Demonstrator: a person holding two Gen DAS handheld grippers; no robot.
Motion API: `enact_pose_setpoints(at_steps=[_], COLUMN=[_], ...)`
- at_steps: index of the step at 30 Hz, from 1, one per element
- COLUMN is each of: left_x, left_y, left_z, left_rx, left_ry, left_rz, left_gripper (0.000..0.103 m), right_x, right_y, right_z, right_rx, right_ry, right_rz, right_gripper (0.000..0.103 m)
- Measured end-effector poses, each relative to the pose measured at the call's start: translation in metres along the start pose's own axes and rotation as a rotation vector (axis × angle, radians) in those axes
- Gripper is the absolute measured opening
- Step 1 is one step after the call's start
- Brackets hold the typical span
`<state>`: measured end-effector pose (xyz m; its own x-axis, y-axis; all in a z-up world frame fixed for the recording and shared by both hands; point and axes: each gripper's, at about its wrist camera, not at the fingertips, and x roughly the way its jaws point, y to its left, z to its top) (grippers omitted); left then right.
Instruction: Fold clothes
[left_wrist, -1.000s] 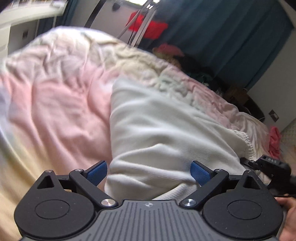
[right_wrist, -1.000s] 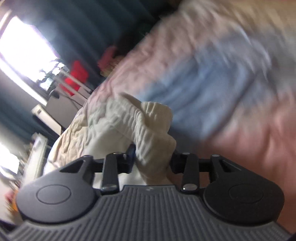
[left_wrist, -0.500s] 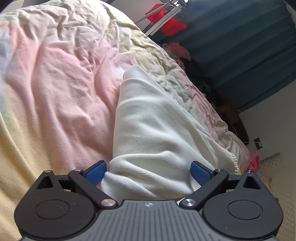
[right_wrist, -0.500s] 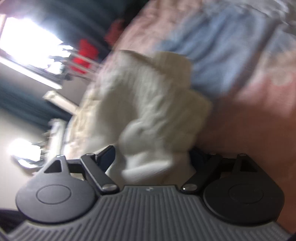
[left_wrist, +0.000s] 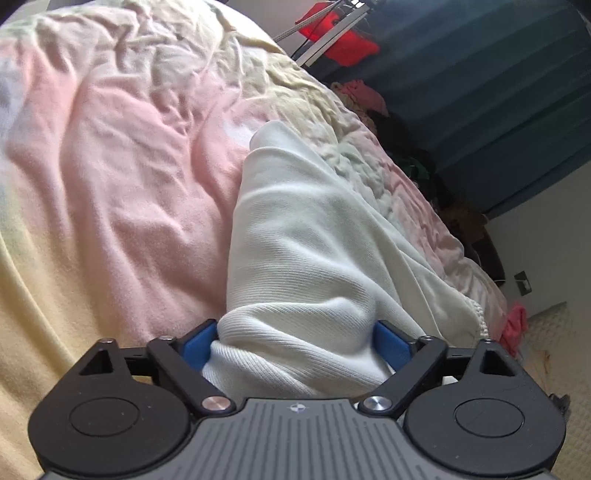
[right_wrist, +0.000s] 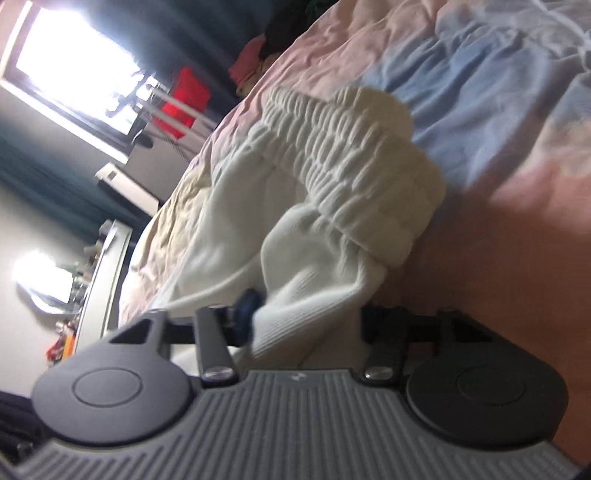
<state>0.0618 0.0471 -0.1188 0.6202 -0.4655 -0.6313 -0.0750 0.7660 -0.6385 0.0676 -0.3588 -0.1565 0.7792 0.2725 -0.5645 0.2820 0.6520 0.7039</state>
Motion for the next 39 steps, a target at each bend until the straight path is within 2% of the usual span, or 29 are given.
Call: enact_pose_setpoints(at_steps=[2, 3, 5, 9, 12, 14, 19, 23, 27, 30, 32, 34, 37, 39], left_x=[-0.005, -0.008, -0.017, -0.036, -0.047, -0.044, 0.012, 0.059, 0.134, 0.193, 0.234, 0.272, 0.315, 0.329], left_y=[0.000, 0.001, 0.003, -0.004, -0.028, -0.059, -0.167, -0.253, -0.337, -0.382, -0.398, -0.401, -0.382, -0.363], left_z=[0.001, 0.001, 0.003, 0.017, 0.031, 0.037, 0.059, 0.075, 0.087, 0.087, 0.082, 0.075, 0.058, 0.043], left_rx=[0.000, -0.005, -0.022, -0.046, -0.049, -0.028, 0.045, 0.102, 0.161, 0.234, 0.272, 0.297, 0.323, 0.357], left_ry=[-0.019, -0.031, -0.048, -0.074, -0.094, -0.101, -0.088, -0.075, -0.080, -0.102, -0.090, -0.057, 0.010, 0.042], left_rz=[0.007, 0.005, -0.029, -0.100, -0.152, -0.187, -0.241, -0.284, -0.306, -0.303, -0.281, -0.255, -0.228, -0.206], left_gripper=[0.066, 0.061, 0.043, 0.033, 0.029, 0.028, 0.026, 0.026, 0.025, 0.026, 0.026, 0.026, 0.025, 0.025], right_x=[-0.008, -0.012, -0.019, -0.037, -0.060, -0.078, -0.121, -0.141, -0.137, -0.120, -0.103, -0.084, -0.059, -0.045], right_y=[0.004, 0.007, 0.015, 0.033, 0.048, 0.050, 0.036, 0.015, -0.013, -0.038, -0.057, -0.082, -0.120, -0.145], right_z=[-0.002, -0.002, -0.002, 0.008, 0.021, 0.037, 0.100, 0.172, 0.251, 0.299, 0.319, 0.326, 0.318, 0.304], right_rx=[-0.017, -0.026, -0.042, -0.030, -0.037, -0.026, 0.029, 0.060, 0.088, 0.091, 0.083, 0.093, 0.097, 0.086], right_ry=[-0.029, -0.045, -0.080, -0.137, -0.166, -0.195, -0.309, -0.416, -0.485, -0.508, -0.510, -0.500, -0.454, -0.406], right_rz=[-0.003, -0.002, 0.006, 0.064, 0.102, 0.129, 0.134, 0.094, 0.056, 0.007, -0.040, -0.079, -0.136, -0.157], right_gripper=[0.038, 0.035, 0.031, 0.028, 0.027, 0.027, 0.027, 0.027, 0.027, 0.027, 0.027, 0.027, 0.028, 0.028])
